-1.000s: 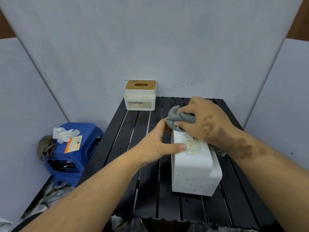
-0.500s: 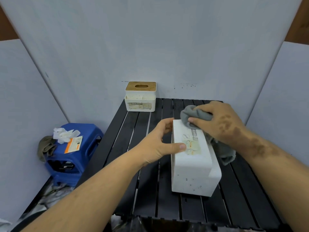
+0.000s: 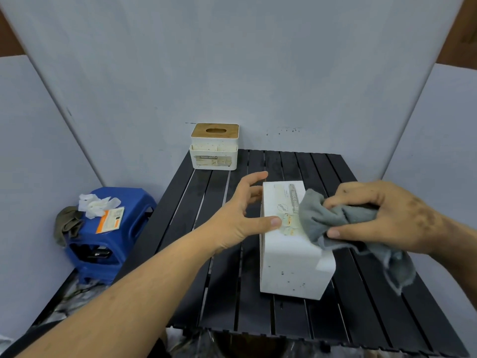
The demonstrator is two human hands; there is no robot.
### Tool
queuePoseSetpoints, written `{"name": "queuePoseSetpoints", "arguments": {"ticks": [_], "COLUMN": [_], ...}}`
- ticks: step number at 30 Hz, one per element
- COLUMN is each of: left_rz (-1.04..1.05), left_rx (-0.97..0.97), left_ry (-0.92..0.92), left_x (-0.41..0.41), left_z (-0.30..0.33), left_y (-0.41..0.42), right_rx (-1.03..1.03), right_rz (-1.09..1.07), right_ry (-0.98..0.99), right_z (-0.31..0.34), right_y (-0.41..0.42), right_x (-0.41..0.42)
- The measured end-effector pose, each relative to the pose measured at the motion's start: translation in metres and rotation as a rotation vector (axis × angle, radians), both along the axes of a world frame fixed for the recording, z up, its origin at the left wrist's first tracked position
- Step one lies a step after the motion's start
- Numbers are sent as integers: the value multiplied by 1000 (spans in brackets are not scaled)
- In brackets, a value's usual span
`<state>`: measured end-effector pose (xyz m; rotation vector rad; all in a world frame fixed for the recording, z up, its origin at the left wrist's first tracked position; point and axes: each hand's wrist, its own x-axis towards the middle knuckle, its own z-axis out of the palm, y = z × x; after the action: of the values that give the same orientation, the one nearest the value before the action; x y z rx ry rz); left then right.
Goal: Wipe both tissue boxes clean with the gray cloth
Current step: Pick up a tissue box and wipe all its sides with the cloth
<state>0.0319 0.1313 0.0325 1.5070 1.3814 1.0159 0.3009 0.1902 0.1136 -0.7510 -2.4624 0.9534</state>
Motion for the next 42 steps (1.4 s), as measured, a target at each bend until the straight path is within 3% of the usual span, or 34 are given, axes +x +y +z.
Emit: {"name": "queuePoseSetpoints", "arguments": {"ticks": [6, 12, 16, 21, 27, 36, 42], "left_rz": [-41, -70, -82, -80, -53, -47, -35], "left_rx": [-11, -19, -23, -58, -36, -12, -6], "left_ry": [-14, 8, 27, 57, 81, 118, 136], "left_x": [-4, -4, -7, -9, -8, -7, -1], "left_z": [-3, 4, 7, 12, 10, 11, 14], "left_y": [1, 2, 1, 3, 7, 7, 8], "right_rx": [-32, 37, 148, 40, 10, 76, 209], "right_rz": [112, -217, -98, -258, -261, 22, 38], "right_ry": [38, 173, 111, 186, 185, 111, 71], "right_z": [-5, -18, -17, -16, -21, -23, -37], "right_y": [-16, -1, -6, 17, 16, -33, -42], "right_x": [8, -14, -40, -47, -35, 14, 34]}}
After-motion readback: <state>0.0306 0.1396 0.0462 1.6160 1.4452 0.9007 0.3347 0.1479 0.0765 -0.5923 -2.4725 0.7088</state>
